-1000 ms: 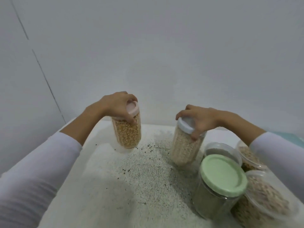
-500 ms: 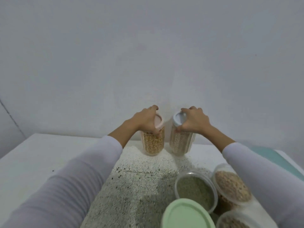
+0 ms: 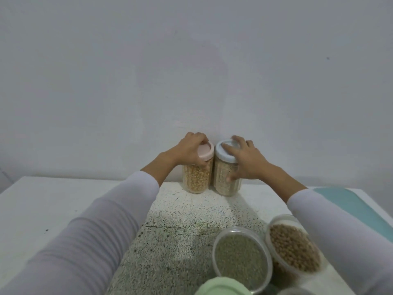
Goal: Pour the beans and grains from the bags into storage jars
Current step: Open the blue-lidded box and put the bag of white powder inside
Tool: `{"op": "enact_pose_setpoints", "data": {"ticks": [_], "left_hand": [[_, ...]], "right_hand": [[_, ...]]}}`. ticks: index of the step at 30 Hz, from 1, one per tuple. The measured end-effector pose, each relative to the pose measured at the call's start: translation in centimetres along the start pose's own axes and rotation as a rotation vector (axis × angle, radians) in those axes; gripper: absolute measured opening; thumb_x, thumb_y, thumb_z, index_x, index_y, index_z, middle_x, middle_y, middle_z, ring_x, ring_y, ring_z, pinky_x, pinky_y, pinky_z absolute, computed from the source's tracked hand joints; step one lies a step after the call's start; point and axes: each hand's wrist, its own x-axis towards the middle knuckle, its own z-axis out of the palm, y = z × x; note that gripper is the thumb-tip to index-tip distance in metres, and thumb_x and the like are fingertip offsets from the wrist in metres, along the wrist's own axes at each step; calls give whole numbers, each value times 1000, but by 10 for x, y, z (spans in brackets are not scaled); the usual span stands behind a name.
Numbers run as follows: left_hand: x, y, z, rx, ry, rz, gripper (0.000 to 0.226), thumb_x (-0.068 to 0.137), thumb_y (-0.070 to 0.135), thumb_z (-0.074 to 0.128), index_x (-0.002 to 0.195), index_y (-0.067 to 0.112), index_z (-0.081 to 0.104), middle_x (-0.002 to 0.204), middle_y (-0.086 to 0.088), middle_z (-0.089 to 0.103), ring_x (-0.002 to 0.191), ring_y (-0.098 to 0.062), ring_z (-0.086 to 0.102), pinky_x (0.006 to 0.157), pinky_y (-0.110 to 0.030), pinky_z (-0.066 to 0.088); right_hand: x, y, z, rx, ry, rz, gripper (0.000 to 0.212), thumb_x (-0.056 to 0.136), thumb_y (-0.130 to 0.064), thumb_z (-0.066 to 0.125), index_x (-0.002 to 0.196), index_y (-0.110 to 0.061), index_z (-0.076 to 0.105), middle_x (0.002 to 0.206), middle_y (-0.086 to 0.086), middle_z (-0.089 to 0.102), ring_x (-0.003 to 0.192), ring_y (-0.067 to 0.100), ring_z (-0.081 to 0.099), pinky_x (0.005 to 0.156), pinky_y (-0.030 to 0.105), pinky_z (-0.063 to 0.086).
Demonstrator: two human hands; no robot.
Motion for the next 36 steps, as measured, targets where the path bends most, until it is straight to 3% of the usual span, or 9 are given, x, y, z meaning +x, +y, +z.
{"op": "enact_pose_setpoints", "data": {"ticks": [4,9,14,16,19,21,25,30,36], "left_hand": [[-2,-1,4,294,59,94,69,70,53,75,125,16,57,139,-1,45,128,-28,32,106,-35,22],[-12,4,12,323,45,5,65,86,49,61,140,20,39,147,-3,31,133,-27,25,110,-43,22],[-33,11,0,213,115,-60,80,88,54,56,148,15,21,154,-8,19,141,-28,16,116,-50,11],[-47,13,-7,127,185,-76,77,88,47,59,147,12,24,150,-13,25,136,-32,23,112,-46,21],[-73,13,-9,88,193,-112,72,89,39,62,145,8,27,146,-14,28,132,-32,27,107,-43,28],[-89,10,-9,49,163,-149,75,90,38,62,146,8,23,147,-15,25,134,-31,24,108,-45,29],[-115,6,-9,4,166,-202,78,89,36,63,147,8,19,147,-15,24,135,-32,22,109,-51,29],[-135,7,-9,-32,193,-216,77,90,33,63,147,7,19,146,-15,26,134,-31,25,109,-48,29],[-140,4,-6,-208,246,-226,71,89,27,65,145,9,25,139,-11,37,128,-25,35,105,-37,32]], "right_hand": [[-1,-2,1,-212,123,-4,93,71,-52,75,146,-31,26,151,11,14,132,33,24,103,44,33],[-6,-14,-1,-324,159,61,91,74,-56,71,144,-21,25,151,13,16,132,33,26,103,46,31],[-43,-46,-38,234,169,-51,76,82,-42,68,143,-16,33,144,10,28,128,27,30,104,41,32],[-73,-61,-63,518,-18,-221,62,84,-43,66,137,-21,42,133,1,39,119,16,42,104,31,38],[-126,-86,-86,501,-482,-506,77,74,-53,70,140,-36,35,137,-15,39,121,5,44,102,25,41],[-152,-100,-86,367,-692,-671,96,68,-45,78,145,-43,20,148,-15,25,135,6,28,112,29,30],[-180,-121,-76,97,-800,-772,118,61,-38,86,145,-52,5,153,-18,2,143,19,8,115,51,17],[-199,-136,-56,-98,-672,-725,116,57,-35,89,143,-46,11,140,-3,19,127,25,26,103,55,37],[-184,-112,-82,356,-438,-609,98,54,-38,84,137,-38,31,125,-12,40,110,3,42,87,13,41]]}}
